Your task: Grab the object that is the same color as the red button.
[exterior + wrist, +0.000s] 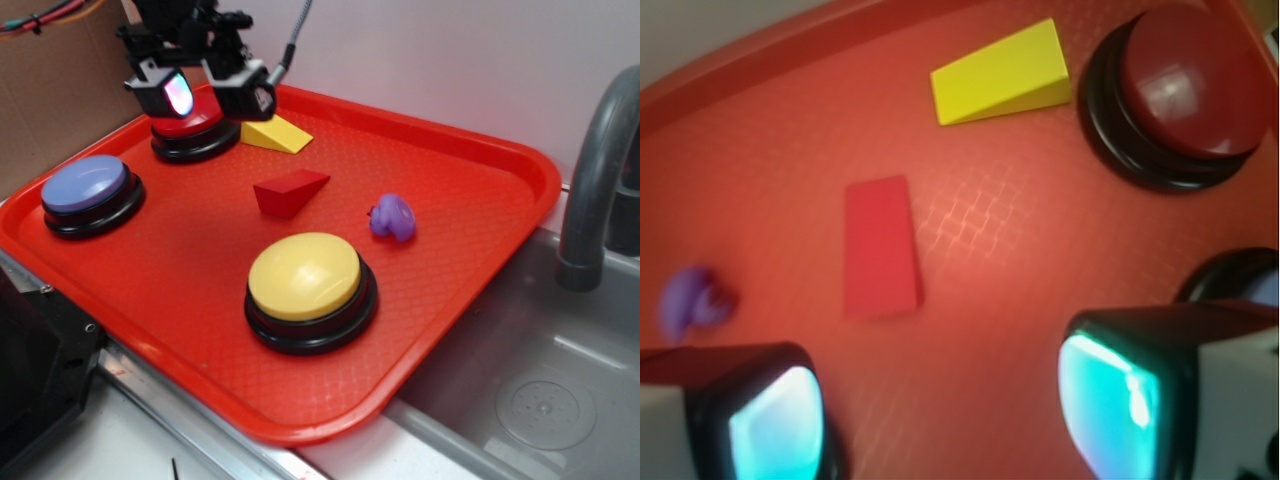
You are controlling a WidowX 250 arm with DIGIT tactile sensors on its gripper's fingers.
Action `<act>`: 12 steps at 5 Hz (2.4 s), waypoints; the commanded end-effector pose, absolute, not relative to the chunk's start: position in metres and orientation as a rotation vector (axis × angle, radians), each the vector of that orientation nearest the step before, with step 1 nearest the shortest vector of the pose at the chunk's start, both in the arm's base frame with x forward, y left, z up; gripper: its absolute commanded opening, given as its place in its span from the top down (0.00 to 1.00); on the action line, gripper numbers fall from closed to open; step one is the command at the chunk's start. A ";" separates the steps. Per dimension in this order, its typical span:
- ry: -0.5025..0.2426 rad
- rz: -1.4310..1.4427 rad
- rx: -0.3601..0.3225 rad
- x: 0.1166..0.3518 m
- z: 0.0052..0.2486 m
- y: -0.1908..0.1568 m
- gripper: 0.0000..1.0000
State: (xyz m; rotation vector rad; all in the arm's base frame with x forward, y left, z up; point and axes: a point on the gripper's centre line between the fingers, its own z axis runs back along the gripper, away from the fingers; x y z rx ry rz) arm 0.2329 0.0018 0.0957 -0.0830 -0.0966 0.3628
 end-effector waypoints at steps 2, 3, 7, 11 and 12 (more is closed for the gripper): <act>-0.157 0.194 -0.075 0.254 0.058 -0.013 0.00; -0.137 0.199 -0.099 0.262 0.045 -0.026 0.00; -0.136 -0.088 -0.054 0.254 0.037 -0.031 0.00; -0.096 -0.209 -0.051 0.245 0.030 -0.026 0.00; -0.090 -0.193 -0.067 0.246 0.021 -0.027 0.83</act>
